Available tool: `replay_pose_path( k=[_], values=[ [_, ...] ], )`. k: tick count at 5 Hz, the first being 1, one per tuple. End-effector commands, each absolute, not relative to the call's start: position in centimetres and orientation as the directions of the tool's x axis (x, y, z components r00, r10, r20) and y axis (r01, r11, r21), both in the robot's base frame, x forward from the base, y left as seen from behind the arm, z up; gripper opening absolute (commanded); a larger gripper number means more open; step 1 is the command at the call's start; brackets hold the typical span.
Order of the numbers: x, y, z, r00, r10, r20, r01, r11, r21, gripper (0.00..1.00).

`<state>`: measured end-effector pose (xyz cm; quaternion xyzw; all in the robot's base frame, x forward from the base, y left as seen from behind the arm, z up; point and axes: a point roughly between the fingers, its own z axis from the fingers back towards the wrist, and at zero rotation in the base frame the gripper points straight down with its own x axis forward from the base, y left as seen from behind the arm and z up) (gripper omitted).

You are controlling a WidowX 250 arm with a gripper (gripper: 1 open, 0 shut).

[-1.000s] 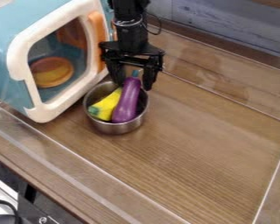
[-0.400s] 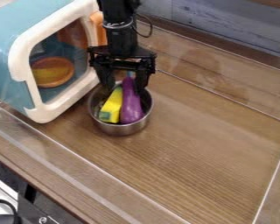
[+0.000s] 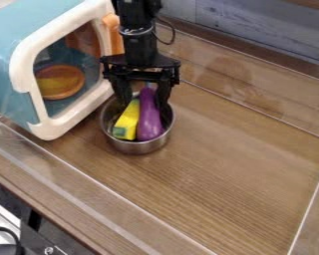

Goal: Put the eggplant in the silver pot

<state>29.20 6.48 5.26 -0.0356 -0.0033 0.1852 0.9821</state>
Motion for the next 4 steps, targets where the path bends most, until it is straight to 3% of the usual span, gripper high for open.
replay_pose_path(
  k=[1,2,4],
  values=[
    [30.5,6.2,6.5,0.940,0.336,0.055,-0.332,0.940,-0.077,0.00],
    [30.4,6.0,5.8,0.953,0.298,0.053,-0.294,0.953,-0.078,1.00],
    [30.9,6.2,5.3,0.964,0.261,0.049,-0.257,0.963,-0.085,1.00]
  ],
)
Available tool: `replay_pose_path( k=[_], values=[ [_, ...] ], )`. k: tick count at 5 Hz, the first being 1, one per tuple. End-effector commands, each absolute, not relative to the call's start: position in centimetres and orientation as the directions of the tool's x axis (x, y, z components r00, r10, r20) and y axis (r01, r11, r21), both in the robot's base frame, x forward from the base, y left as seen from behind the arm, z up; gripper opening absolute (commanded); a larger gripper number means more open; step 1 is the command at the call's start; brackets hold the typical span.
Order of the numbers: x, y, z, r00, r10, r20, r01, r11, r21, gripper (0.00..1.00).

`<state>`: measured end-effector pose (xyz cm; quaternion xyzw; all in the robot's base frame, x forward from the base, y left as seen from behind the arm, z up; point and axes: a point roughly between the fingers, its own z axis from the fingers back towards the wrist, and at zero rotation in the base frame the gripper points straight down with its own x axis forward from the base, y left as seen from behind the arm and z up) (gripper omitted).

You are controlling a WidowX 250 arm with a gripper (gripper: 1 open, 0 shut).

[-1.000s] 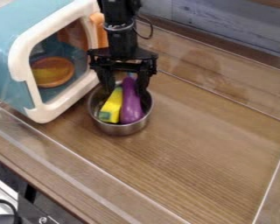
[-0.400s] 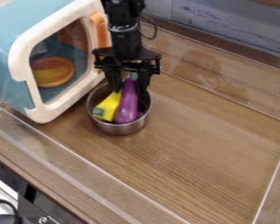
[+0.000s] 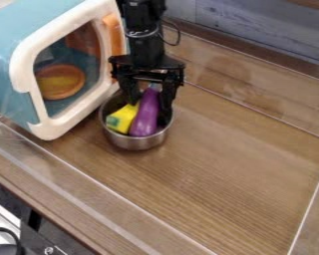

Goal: Put the eggplant in the silver pot

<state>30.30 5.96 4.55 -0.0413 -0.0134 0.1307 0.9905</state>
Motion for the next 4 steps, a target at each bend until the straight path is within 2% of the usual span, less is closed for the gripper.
replay_pose_path(
  k=[1,4],
  values=[
    [31.2,5.8,6.4,0.961,0.272,0.048,-0.267,0.959,-0.091,0.00],
    [32.4,3.9,9.1,0.965,0.259,0.045,-0.254,0.962,-0.102,0.00]
  ],
)
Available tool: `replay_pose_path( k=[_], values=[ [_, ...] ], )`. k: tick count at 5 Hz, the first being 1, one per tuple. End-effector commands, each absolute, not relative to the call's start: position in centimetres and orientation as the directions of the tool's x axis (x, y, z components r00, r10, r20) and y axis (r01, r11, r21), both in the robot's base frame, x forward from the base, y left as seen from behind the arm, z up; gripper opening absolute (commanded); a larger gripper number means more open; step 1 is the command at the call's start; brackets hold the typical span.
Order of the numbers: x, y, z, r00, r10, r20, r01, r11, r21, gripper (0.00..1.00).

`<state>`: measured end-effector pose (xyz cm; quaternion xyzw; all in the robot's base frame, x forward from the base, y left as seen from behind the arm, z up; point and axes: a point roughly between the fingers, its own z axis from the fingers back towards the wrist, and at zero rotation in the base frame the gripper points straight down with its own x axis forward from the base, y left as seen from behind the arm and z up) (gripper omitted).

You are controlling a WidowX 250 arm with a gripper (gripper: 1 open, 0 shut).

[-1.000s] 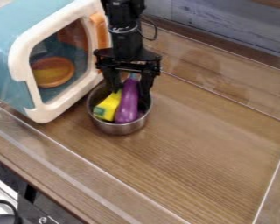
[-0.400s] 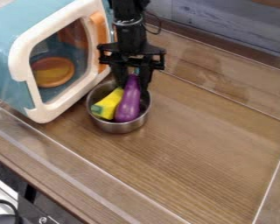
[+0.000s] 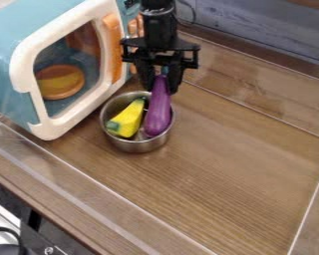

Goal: Put the eggplant in the silver pot

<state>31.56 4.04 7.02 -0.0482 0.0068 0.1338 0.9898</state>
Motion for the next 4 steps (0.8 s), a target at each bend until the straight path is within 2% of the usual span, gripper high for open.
replay_pose_path(
  k=[1,4],
  values=[
    [33.0,3.8,8.8,0.975,0.219,0.046,-0.213,0.971,-0.103,0.00],
    [34.4,2.5,8.2,0.989,0.138,0.054,-0.132,0.986,-0.104,0.00]
  ],
)
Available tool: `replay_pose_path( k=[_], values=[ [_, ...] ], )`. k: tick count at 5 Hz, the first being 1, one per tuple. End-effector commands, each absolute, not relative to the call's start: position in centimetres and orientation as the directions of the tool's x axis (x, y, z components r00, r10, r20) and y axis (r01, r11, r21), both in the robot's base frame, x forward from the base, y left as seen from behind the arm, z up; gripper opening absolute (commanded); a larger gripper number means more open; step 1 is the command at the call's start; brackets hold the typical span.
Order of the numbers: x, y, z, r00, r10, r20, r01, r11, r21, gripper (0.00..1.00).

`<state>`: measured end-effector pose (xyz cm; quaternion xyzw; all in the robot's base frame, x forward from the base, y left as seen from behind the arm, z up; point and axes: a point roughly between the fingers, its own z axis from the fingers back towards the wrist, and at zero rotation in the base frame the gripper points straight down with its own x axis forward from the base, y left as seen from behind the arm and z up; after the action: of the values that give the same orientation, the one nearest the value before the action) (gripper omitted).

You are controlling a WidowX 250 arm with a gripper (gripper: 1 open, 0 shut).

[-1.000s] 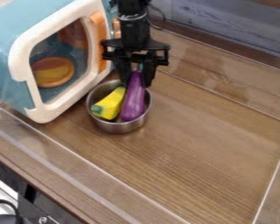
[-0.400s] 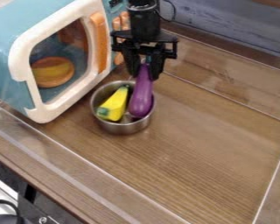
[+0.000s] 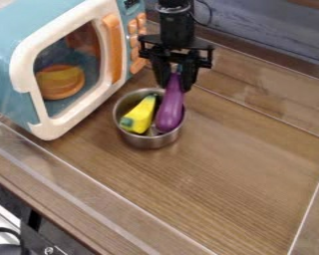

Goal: Put the eggplant in the silver pot

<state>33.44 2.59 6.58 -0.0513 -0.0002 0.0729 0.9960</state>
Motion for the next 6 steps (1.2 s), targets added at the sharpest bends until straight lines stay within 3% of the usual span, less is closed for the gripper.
replay_pose_path(
  k=[1,3,5,6],
  values=[
    [34.2,2.3,8.4,0.995,0.090,0.052,-0.084,0.991,-0.102,0.00],
    [33.7,2.3,8.8,0.999,-0.004,0.046,0.008,0.995,-0.099,0.00],
    [35.3,1.1,8.6,0.999,0.016,0.040,-0.012,0.995,-0.095,0.00],
    [34.8,1.5,8.4,0.999,0.023,0.037,-0.020,0.995,-0.094,0.00]
  ],
)
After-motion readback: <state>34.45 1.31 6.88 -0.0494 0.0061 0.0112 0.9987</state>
